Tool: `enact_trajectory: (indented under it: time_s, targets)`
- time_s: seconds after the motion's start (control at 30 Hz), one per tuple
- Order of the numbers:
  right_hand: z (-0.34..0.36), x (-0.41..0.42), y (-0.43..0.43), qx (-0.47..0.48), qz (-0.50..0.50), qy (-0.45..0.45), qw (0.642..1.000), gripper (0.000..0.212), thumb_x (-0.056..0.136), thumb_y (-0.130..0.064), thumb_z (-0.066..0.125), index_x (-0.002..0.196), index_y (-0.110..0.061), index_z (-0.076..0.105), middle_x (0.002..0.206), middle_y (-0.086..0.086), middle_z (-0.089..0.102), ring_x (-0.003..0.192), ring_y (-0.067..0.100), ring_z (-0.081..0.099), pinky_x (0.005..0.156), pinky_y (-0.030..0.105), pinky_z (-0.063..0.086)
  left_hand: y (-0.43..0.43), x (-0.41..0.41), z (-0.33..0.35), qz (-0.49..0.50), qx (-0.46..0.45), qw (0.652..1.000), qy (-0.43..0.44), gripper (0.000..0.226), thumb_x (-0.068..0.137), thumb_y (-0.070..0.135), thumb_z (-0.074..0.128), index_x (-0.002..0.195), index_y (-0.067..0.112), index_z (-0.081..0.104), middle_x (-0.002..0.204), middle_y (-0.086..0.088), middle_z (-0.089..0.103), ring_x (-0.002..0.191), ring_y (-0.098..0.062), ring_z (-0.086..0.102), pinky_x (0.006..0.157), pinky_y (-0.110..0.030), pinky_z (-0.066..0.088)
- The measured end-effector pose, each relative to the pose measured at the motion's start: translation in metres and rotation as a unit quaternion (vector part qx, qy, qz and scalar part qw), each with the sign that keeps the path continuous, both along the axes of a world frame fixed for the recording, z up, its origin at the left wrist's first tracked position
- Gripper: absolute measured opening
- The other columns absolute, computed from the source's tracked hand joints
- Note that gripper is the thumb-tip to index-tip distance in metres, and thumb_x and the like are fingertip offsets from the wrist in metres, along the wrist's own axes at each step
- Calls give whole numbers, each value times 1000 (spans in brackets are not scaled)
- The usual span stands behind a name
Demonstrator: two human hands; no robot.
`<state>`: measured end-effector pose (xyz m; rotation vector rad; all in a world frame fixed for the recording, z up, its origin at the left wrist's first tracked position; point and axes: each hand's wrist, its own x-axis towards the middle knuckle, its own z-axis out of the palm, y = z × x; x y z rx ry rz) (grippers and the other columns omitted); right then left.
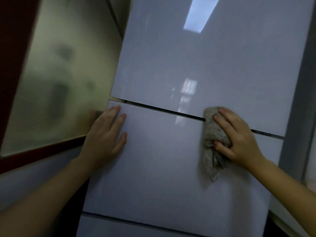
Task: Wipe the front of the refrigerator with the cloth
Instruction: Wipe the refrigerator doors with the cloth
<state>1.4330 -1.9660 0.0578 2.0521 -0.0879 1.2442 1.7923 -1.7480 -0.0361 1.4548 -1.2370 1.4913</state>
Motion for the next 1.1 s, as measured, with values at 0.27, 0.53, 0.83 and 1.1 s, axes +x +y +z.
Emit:
enact_trajectory:
  time_s: [0.27,0.53,0.83,1.1]
  targets:
    - [7,6,6,116,29,-134,984,71,90,-46,55,149,-9,46,160,13,38,148,32,35,122,50,31,-3,-9,4,-12,-6,999,44,60,98,37,43,140,-5,54,154,-29,42,141,-46,43,117,-54,35]
    - [17,78,54,85,32,-68,994,75,85,-44,66,150,-10,48,159,15,41,148,35,37,124,45,28,-23,-30,28,4,-49,998,44,58,99,38,43,142,1,52,155,-27,41,140,-45,42,112,-54,36]
    - [-27,-30,-16,163,23,-194,967,72,91,-46,53,152,-9,42,162,14,34,151,32,31,123,53,28,-27,-16,34,14,-38,999,7,61,100,42,41,148,6,49,159,-22,39,145,-42,39,115,-54,33]
    - [5,-69,-38,190,38,-268,944,66,92,-42,55,151,-15,42,161,7,34,149,23,30,125,43,26,-37,-15,46,-2,-59,998,25,59,100,45,38,147,10,50,159,-21,36,145,-43,36,114,-52,32]
